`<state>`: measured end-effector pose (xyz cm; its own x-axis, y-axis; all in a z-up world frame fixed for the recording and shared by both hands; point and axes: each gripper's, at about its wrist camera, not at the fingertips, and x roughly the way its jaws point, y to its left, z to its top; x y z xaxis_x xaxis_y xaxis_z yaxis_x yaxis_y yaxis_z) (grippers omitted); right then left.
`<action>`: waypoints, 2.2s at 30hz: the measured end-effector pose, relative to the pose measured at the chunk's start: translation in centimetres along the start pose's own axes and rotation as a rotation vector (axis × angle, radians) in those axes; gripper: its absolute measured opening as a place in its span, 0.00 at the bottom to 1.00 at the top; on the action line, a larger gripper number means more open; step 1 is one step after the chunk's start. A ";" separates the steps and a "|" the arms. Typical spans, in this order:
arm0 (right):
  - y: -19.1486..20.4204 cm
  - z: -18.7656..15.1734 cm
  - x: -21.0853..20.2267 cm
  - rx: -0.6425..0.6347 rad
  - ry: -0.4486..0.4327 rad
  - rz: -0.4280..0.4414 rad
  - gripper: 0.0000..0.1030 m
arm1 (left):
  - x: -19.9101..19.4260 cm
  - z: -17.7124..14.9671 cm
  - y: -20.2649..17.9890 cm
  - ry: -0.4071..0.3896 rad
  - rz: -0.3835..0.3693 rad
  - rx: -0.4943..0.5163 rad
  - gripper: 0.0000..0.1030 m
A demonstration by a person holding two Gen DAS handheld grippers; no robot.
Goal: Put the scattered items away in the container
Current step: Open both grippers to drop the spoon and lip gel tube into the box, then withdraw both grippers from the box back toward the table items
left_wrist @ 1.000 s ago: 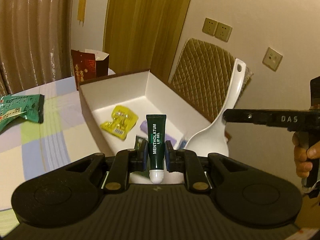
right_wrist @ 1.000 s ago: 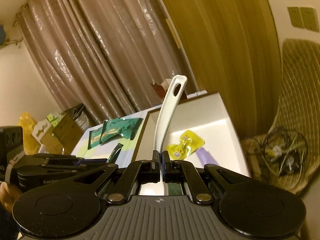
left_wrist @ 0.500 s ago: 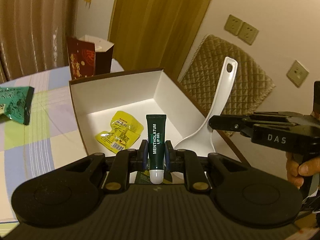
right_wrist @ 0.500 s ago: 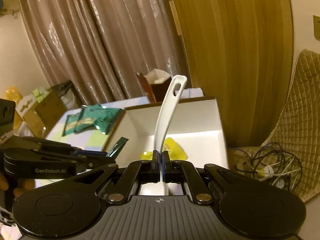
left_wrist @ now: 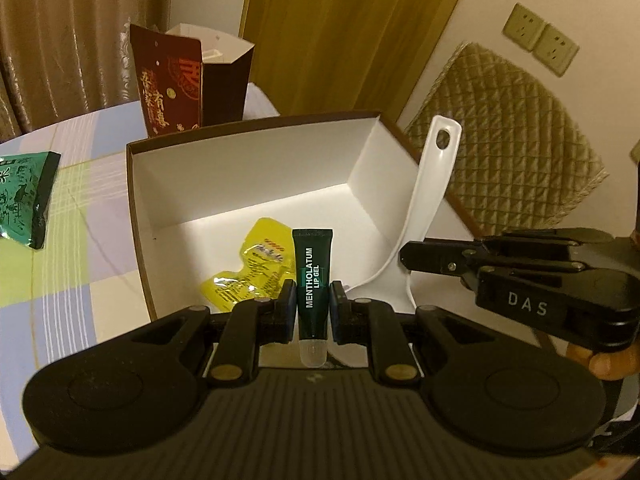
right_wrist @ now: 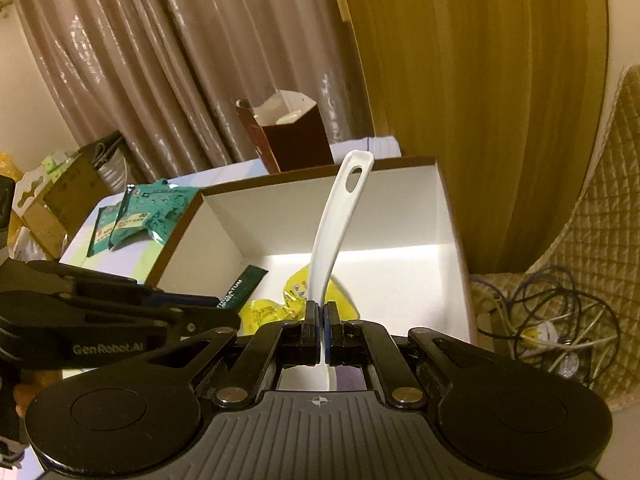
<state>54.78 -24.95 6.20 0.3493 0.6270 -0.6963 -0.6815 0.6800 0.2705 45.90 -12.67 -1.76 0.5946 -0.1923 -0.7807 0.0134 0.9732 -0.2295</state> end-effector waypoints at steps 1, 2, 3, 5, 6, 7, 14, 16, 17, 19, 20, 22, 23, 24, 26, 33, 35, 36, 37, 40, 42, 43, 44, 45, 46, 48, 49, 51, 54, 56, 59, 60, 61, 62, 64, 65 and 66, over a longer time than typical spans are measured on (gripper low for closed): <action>-0.2 0.0 0.2 0.006 0.005 0.002 0.00 | 0.3 0.1 0.1 0.004 0.009 0.003 0.13; -0.4 0.2 0.4 0.014 0.010 0.006 0.00 | 0.6 0.2 0.2 0.006 0.013 0.005 0.13; -0.5 0.3 0.7 0.023 0.016 0.011 0.00 | 0.9 0.3 0.4 0.009 0.016 0.007 0.13; -0.7 0.6 1.3 0.038 0.027 0.021 0.00 | 1.5 0.5 0.7 0.017 0.029 0.011 0.13; -0.8 0.7 1.6 0.043 0.032 0.023 0.00 | 1.7 0.6 0.8 0.021 0.036 0.013 0.13; -1.0 0.8 1.8 0.048 0.036 0.025 0.00 | 2.0 0.6 0.9 0.025 0.042 0.014 0.13; -1.3 1.3 3.2 0.076 0.058 0.025 0.00 | 3.4 1.3 1.0 0.053 0.070 0.042 0.13; -1.5 1.4 3.5 0.089 0.062 0.025 0.00 | 3.8 1.6 0.9 0.057 0.074 0.051 0.13; -1.6 1.5 3.6 0.096 0.062 0.025 0.00 | 4.0 1.7 0.9 0.062 0.082 0.057 0.13; -1.9 1.6 3.8 0.112 0.065 0.027 0.00 | 4.3 1.8 0.8 0.064 0.090 0.074 0.13; -2.1 1.6 3.9 0.119 0.067 0.029 0.00 | 4.4 1.8 0.8 0.065 0.095 0.083 0.13; -2.3 1.7 4.2 0.139 0.073 0.038 0.00 | 4.7 1.9 0.7 0.070 0.104 0.096 0.13; -2.4 1.7 4.3 0.149 0.075 0.043 0.00 | 4.9 1.9 0.7 0.071 0.109 0.101 0.13; -2.5 1.8 4.5 0.161 0.075 0.041 0.00 | 5.0 1.9 0.7 0.073 0.116 0.107 0.13; -2.6 1.8 4.7 0.170 0.084 0.049 0.00 | 5.3 1.9 0.8 0.081 0.127 0.117 0.13; -2.7 2.2 4.9 0.201 0.105 0.075 0.14 | 5.1 2.0 0.9 0.080 0.133 0.133 0.21; -2.6 2.2 4.6 0.201 0.091 0.063 0.56 | 4.9 2.0 0.7 0.077 0.129 0.135 0.25; -2.6 2.1 4.3 0.197 0.073 0.065 0.57 | 4.8 2.0 0.6 0.076 0.127 0.137 0.27; -2.5 2.1 4.1 0.195 0.069 0.082 0.58 | 4.7 1.9 0.5 0.074 0.124 0.140 0.28; -2.4 2.0 3.7 0.196 0.086 0.075 0.59 | 4.4 1.9 0.4 0.078 0.114 0.148 0.32; -2.3 1.9 3.3 0.192 0.084 0.075 0.59 | 4.1 1.8 0.2 0.079 0.108 0.151 0.34; -2.3 1.9 3.1 0.195 0.084 0.076 0.60 | 4.0 1.7 0.2 0.079 0.103 0.151 0.36; -2.3 1.9 2.8 0.195 0.084 0.078 0.61 | 3.8 1.6 0.1 0.079 0.097 0.151 0.37; -2.1 1.9 2.5 0.190 0.085 0.073 0.62 | 3.6 1.5 -0.1 0.080 0.092 0.152 0.40; -1.8 1.9 2.2 0.178 0.084 0.071 0.65 | 3.5 1.4 -0.2 0.080 0.088 0.155 0.43; -1.2 1.9 1.6 0.156 0.075 0.075 0.72 | 3.0 1.1 -0.6 0.076 0.078 0.162 0.48; -1.0 1.8 1.2 0.151 0.066 0.078 0.77 | 2.7 1.0 -0.7 0.073 0.072 0.164 0.51; -0.6 1.7 0.4 0.151 0.045 0.082 0.83 | 2.2 0.7 -1.0 0.070 0.067 0.166 0.57; -0.1 1.3 -1.0 0.149 0.019 0.083 0.90 | 1.2 0.3 -1.2 0.057 0.059 0.171 0.58; 0.2 1.0 -2.0 0.146 0.001 0.082 0.94 | 0.6 0.1 -1.3 0.049 0.054 0.170 0.60; 0.7 0.6 -3.5 0.130 -0.029 0.069 0.98 | -0.4 -0.2 -1.5 0.036 0.052 0.168 0.65; 1.0 0.4 -4.0 0.118 -0.036 0.060 0.98 | -0.8 -0.3 -1.5 0.032 0.053 0.168 0.66; 1.2 0.2 -4.3 0.109 -0.039 0.050 0.98 | -1.1 -0.4 -1.6 0.026 0.054 0.170 0.69; 1.4 0.1 -4.7 0.102 -0.043 0.040 0.98 | -1.5 -0.4 -1.7 0.021 0.058 0.170 0.71; 1.6 -0.4 -5.5 0.104 -0.061 0.028 0.98 | -2.3 -0.6 -1.9 0.005 0.061 0.171 0.73; 1.6 -0.6 -5.9 0.110 -0.071 0.023 0.98 | -2.7 -0.7 -2.1 -0.001 0.061 0.171 0.73; 1.7 -1.0 -6.3 0.115 -0.080 0.013 0.98 | -3.1 -0.8 -2.2 -0.004 0.063 0.172 0.75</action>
<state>50.78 -28.09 10.41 0.3938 0.6612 -0.6385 -0.6094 0.7078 0.3572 43.39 -14.32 0.72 0.6017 -0.1300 -0.7881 0.1130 0.9906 -0.0771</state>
